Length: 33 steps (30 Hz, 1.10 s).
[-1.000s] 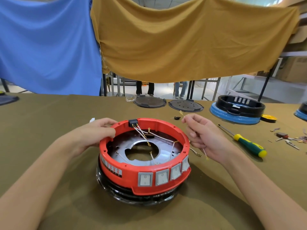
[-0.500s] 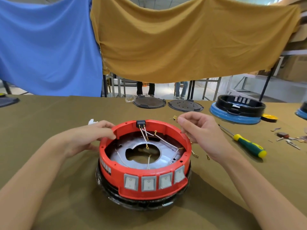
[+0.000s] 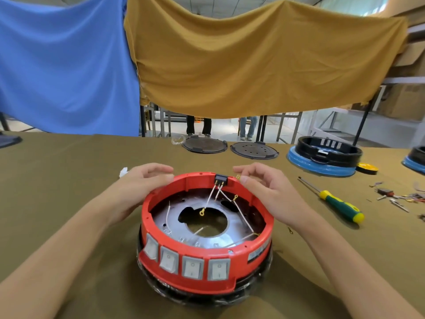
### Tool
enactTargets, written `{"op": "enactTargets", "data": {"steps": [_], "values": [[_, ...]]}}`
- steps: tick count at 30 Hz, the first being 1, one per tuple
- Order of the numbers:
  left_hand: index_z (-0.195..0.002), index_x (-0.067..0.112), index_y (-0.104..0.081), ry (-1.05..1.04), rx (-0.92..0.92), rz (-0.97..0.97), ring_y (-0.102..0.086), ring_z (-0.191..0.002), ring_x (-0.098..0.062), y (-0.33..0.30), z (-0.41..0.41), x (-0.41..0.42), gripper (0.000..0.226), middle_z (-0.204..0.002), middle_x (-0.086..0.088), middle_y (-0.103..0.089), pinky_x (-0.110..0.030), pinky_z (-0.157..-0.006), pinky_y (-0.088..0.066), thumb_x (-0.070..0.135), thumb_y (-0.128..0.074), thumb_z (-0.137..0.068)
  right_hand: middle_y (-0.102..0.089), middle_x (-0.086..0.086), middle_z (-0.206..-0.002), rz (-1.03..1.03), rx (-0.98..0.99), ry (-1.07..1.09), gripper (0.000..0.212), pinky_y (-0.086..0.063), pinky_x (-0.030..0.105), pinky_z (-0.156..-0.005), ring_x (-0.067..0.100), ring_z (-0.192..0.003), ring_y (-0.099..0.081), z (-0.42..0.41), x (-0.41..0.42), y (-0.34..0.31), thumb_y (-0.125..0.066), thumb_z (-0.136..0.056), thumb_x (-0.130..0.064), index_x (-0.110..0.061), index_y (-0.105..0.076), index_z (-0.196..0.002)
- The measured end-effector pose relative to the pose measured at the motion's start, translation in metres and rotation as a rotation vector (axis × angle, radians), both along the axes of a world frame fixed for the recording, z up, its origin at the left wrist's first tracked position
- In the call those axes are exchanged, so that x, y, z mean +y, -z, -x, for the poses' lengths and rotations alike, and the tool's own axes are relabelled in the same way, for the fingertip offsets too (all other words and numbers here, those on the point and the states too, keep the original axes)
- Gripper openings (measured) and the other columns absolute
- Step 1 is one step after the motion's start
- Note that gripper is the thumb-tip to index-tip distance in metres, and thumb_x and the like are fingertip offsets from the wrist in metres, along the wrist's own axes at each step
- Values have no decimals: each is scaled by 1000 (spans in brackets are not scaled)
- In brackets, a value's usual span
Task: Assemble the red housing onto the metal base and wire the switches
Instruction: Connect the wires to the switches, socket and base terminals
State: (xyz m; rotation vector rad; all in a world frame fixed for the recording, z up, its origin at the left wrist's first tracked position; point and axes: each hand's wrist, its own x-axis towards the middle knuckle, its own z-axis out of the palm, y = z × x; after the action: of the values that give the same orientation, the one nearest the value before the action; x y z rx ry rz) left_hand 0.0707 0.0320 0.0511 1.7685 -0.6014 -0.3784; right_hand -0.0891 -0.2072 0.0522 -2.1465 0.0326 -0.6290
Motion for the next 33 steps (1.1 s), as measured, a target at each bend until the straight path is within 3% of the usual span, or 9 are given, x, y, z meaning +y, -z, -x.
{"op": "enactTargets", "data": {"steps": [5, 9, 14, 17, 20, 22, 24, 28, 33], "values": [[-111, 34, -62, 172, 87, -318, -62, -84, -6, -15, -6, 25, 46, -76, 14, -68, -30, -65, -50, 43, -75, -68, -74, 0, -104, -25, 47, 17, 12, -59, 43, -81, 20, -91, -71, 3, 1, -2, -57, -97, -18, -11, -63, -89], [-112, 27, -62, 194, 58, -382, -65, -66, -5, -14, -3, 23, 30, -90, -1, -67, -23, -50, -51, 15, -66, -85, -77, -3, -91, 6, 27, 74, 13, -58, 44, -67, 16, -76, -72, 4, -1, -6, -57, -97, -22, -14, -63, -88], [-116, 26, -62, 127, -51, -80, -75, -85, -18, -1, -6, 6, 35, -105, 5, -77, -35, -71, -58, 7, -72, -88, -74, 5, -73, -121, -142, 167, 15, -60, 44, -74, 19, -72, -71, 6, -8, -11, -54, -97, -11, -13, -61, -84], [-115, 28, -66, 46, -44, 127, -73, -100, -16, 8, 1, -12, 31, -113, 8, -75, -34, -82, -58, 34, -73, -85, -76, -5, -97, -106, -119, 120, 15, -52, 28, -83, 4, -94, -68, 6, -6, -12, -55, -97, -14, -13, -62, -83], [-108, 31, -66, -47, 6, 187, -69, -108, -11, -1, -1, -8, 30, -121, 6, -70, -37, -83, -56, 51, -69, -87, -74, -10, -108, -79, 51, 49, 16, -55, 31, -82, 9, -98, -68, 6, -2, -9, -56, -97, -18, -8, -62, -86], [-108, 33, -65, 12, 14, -12, -67, -106, -8, -12, -3, 10, 43, -117, 7, -69, -34, -74, -55, 55, -75, -73, -75, -2, -104, -42, 108, 46, 16, -55, 39, -84, 19, -97, -69, 7, -1, -10, -55, -98, -18, -9, -62, -87], [-109, 34, -65, 170, 61, -301, -69, -97, -5, -20, -2, 26, 57, -107, 8, -72, -32, -65, -56, 58, -75, -59, -76, -3, -99, -41, 103, 51, 15, -54, 36, -82, 13, -96, -70, 7, 0, -11, -55, -98, -17, -9, -62, -88], [-110, 34, -68, 327, 41, -465, -68, -90, -7, -23, 10, 25, 40, -106, 3, -74, -27, -64, -53, 40, -73, -71, -77, -11, -88, 21, 74, 120, 13, -53, 32, -79, 6, -85, -71, 6, -3, -12, -57, -94, -19, -14, -64, -85], [-113, 21, -69, 149, -83, -154, -73, -91, -14, -10, 16, -2, 28, -108, 4, -76, -29, -78, -57, 5, -67, -90, -74, 0, -69, 36, -19, 210, 14, -53, 37, -72, 13, -67, -70, 10, -14, -13, -56, -89, -16, -19, -63, -77]]}}
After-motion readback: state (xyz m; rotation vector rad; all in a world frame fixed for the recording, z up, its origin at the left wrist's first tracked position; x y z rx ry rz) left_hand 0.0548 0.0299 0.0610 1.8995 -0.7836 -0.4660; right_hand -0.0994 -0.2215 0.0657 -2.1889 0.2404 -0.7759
